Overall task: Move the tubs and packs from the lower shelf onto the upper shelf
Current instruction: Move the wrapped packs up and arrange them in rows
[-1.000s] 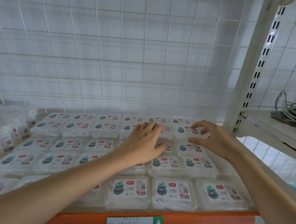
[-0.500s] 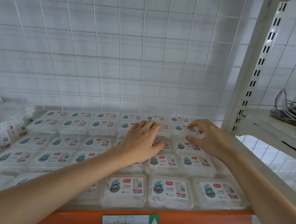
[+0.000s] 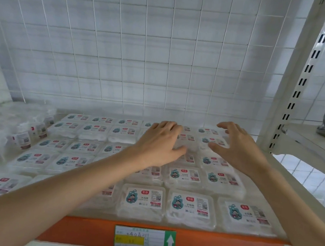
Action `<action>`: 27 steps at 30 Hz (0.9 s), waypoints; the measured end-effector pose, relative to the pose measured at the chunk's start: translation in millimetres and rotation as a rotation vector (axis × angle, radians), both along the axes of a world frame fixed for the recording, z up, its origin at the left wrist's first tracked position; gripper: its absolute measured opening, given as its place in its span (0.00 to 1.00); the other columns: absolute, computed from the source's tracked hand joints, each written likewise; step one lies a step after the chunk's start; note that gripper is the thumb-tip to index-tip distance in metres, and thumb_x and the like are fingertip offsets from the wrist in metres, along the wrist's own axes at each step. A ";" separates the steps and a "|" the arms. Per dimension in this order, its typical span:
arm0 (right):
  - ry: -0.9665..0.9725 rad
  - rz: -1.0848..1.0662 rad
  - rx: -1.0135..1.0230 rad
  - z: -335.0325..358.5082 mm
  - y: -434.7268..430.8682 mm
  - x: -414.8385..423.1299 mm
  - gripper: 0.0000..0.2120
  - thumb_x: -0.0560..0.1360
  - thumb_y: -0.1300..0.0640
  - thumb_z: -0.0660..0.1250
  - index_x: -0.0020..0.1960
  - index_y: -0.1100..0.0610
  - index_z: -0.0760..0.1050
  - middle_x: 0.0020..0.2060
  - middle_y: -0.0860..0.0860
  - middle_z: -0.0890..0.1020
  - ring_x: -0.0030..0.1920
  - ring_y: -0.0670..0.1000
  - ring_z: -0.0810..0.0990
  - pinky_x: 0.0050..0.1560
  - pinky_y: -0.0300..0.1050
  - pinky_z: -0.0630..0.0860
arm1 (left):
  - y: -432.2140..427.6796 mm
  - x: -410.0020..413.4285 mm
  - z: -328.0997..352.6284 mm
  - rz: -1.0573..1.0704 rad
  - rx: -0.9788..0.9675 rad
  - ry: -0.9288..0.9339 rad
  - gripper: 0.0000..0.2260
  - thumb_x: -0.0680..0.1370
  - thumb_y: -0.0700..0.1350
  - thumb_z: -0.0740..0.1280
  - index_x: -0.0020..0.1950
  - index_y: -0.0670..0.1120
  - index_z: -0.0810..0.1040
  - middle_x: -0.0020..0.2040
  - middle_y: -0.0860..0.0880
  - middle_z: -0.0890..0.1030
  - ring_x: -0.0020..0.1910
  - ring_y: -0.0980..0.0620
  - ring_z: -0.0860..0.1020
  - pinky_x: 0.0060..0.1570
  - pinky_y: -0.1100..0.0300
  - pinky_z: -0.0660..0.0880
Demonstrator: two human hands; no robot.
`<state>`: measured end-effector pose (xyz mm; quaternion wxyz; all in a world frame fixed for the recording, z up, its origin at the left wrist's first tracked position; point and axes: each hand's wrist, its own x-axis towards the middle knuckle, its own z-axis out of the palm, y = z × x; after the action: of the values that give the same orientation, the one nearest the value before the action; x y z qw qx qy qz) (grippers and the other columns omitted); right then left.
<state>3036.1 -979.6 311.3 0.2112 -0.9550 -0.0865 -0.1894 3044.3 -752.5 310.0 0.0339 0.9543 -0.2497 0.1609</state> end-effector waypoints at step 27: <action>0.021 0.023 -0.085 -14.0 179.8 -210.3 0.28 0.75 0.45 0.68 0.71 0.53 0.65 0.69 0.51 0.71 0.69 0.54 0.68 0.65 0.49 0.66 | 162.5 -220.4 -12.7 0.128 -0.039 -0.052 0.28 0.81 0.59 0.58 0.76 0.45 0.63 0.74 0.47 0.66 0.73 0.47 0.64 0.70 0.54 0.59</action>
<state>2825.8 -799.8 297.3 0.1734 -0.9640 -0.1032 -0.1731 2823.9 -590.0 297.3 0.0358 0.9629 -0.1856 0.1925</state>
